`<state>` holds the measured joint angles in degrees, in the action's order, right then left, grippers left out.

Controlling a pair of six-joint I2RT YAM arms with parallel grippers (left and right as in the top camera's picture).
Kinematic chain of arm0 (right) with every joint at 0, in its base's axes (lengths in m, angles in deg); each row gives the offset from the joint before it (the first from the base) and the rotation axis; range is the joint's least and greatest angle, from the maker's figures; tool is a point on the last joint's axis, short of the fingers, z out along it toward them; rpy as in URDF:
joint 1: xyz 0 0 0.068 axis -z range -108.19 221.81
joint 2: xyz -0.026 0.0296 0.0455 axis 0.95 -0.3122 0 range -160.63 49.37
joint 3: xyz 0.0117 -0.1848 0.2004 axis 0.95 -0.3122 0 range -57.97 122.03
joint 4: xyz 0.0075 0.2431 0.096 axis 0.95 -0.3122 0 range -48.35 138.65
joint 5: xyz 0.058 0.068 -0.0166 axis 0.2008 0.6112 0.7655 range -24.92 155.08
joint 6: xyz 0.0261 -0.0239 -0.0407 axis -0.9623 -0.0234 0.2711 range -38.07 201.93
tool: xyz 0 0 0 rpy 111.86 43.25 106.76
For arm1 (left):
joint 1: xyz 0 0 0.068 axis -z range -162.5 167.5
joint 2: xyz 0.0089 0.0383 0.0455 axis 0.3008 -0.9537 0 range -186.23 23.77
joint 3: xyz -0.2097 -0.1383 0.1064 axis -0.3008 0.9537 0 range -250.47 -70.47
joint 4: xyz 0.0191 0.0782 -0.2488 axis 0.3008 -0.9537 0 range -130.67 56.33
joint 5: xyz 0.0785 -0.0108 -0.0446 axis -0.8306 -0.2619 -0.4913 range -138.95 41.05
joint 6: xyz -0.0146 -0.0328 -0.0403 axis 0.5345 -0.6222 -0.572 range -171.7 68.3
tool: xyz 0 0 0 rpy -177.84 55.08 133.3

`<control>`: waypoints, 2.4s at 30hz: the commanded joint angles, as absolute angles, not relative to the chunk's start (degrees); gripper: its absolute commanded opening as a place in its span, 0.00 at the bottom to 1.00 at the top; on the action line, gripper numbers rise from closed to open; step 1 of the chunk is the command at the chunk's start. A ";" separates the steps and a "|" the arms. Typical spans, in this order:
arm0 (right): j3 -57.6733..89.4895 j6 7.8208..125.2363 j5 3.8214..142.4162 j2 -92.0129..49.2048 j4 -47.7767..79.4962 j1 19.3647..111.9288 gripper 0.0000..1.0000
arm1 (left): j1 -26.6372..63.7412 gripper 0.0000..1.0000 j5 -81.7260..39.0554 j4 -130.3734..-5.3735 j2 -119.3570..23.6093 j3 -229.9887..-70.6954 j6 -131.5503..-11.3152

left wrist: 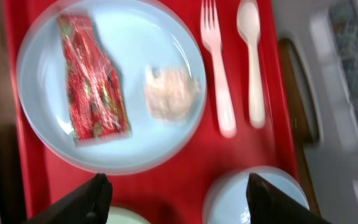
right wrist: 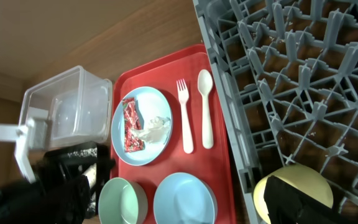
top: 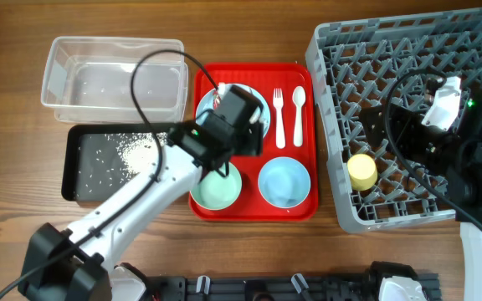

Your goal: Sort waste into correct bins and load items into the dishwasher rack

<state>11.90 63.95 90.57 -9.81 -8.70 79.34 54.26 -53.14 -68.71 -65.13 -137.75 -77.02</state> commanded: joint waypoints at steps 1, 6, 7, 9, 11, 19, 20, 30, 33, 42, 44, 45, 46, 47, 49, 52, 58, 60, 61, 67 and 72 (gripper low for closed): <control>12.57 63.77 91.29 -10.55 -8.59 79.14 0.91 | 48.53 0.72 -56.33 -62.05 -73.65 -137.99 -72.65; 12.51 63.91 91.27 -11.30 -9.18 79.14 0.91 | 45.34 0.72 -53.95 -55.27 -84.76 -137.99 -71.18; 12.51 63.91 91.27 -11.30 -9.22 79.14 0.91 | 45.29 0.72 -54.12 -55.03 -85.89 -137.99 -71.16; 12.51 63.77 91.27 -11.58 -9.07 79.14 0.91 | 45.29 0.72 -54.47 -54.38 -87.56 -137.99 -71.18; 12.51 63.73 91.29 -11.84 -9.05 79.14 0.91 | 45.29 0.64 -54.43 -53.33 -89.09 -137.99 -71.16; 12.51 63.82 91.29 -11.93 -9.26 79.14 0.91 | 45.27 0.04 -54.40 -56.78 -84.87 -139.74 -71.40; 12.51 63.82 91.29 -11.93 -9.33 79.14 0.91 | 45.27 0.04 -54.43 -58.14 -83.07 -140.64 -71.38; 12.51 63.71 91.31 -11.93 -9.37 79.14 0.91 | 33.62 0.04 -68.92 -61.96 -71.73 -144.72 -66.66; 12.51 63.73 91.31 -11.93 -9.51 79.14 0.91 | 27.44 0.08 -67.15 -57.48 -75.58 -144.72 -66.66; 12.51 63.75 91.31 -11.93 -9.70 79.14 0.91 | 32.79 0.89 -55.34 -64.89 -72.95 -150.25 -63.92; 12.51 63.75 91.29 -11.93 -9.88 79.14 0.92 | 38.47 0.73 -55.34 -67.29 -73.85 -150.19 -67.40; 12.51 63.75 91.29 -11.93 -9.88 79.14 0.91 | 40.75 0.70 -55.30 -67.91 -74.68 -150.17 -69.48; 12.51 63.77 91.29 -11.93 -9.88 79.14 0.91 | 43.65 0.70 -55.13 -68.17 -76.08 -150.15 -70.92; 12.51 63.77 91.29 -11.93 -9.88 79.14 0.92 | 46.06 0.70 -55.15 -68.19 -77.57 -150.15 -71.97; 12.51 63.82 91.29 -11.93 -10.01 79.14 0.92 | 50.93 0.71 -55.15 -67.86 -81.74 -150.15 -74.70; 12.51 63.84 91.29 -11.93 -10.25 79.14 0.92 | 54.41 0.71 -53.20 -67.82 -87.27 -150.15 -78.72; 12.51 63.86 91.29 -11.93 -10.55 79.14 0.92 | 54.95 0.51 -49.40 -67.73 -94.05 -150.15 -80.73; 12.51 63.84 91.29 -11.93 -10.55 79.14 0.92 | 54.23 0.10 -49.42 -67.58 -93.78 -150.34 -80.71; 12.51 63.84 91.29 -11.93 -10.55 79.14 0.91 | 53.84 0.04 -49.40 -67.64 -93.37 -150.56 -80.71; 12.51 63.86 91.27 -11.93 -10.51 79.14 0.92 | 51.83 0.04 -48.94 -68.91 -84.25 -150.95 -80.69; 12.51 63.88 91.27 -11.93 -10.53 79.14 0.92 | 52.16 0.04 -47.43 -69.41 -82.72 -150.95 -80.67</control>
